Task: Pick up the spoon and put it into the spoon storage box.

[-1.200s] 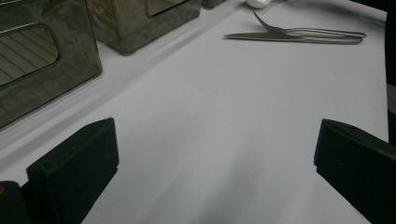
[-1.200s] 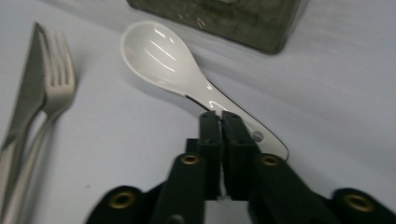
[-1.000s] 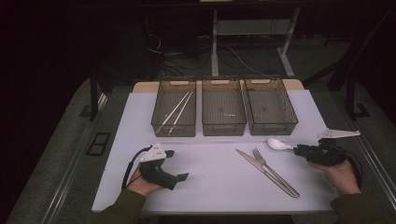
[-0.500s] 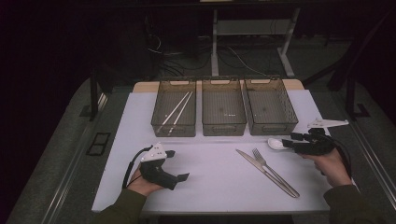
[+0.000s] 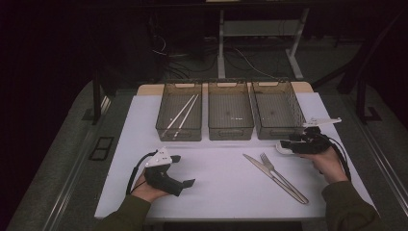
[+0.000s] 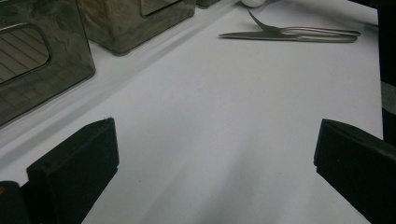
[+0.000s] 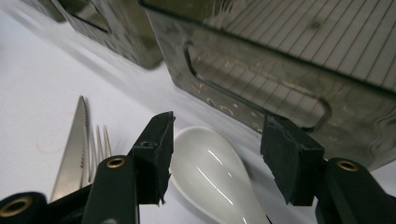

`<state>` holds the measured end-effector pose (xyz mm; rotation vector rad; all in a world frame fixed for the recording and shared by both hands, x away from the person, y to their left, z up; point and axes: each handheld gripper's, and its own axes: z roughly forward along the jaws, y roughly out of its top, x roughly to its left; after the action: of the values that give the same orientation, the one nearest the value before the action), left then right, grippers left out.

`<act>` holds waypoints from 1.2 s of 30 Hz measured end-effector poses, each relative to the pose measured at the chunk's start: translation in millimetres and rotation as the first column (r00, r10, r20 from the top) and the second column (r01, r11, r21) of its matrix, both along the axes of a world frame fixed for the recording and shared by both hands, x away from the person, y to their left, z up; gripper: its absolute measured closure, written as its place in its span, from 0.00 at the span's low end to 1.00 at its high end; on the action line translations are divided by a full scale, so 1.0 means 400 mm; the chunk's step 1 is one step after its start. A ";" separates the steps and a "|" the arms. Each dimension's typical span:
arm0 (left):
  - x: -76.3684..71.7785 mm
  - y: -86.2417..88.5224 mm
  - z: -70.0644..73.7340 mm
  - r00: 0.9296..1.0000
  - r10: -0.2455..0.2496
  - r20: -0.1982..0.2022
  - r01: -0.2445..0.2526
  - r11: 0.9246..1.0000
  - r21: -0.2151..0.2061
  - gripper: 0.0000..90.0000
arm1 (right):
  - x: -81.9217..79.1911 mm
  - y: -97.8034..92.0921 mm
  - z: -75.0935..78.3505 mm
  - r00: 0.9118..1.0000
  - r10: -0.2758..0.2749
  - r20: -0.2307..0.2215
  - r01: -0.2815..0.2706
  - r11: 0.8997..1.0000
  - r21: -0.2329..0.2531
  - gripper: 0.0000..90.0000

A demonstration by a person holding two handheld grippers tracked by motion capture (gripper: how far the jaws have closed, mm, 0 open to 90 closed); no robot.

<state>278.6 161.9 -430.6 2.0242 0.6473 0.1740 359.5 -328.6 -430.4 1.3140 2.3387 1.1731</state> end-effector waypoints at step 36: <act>-0.001 -0.001 0.001 1.000 0.001 0.001 -0.001 1.000 0.001 0.00 | -0.013 0.011 -0.037 0.989 0.129 -0.073 -0.139 0.979 -0.147 0.63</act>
<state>278.3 161.5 -430.2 2.0247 0.6474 0.1761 354.5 -324.1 -445.1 1.1747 2.5402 0.9795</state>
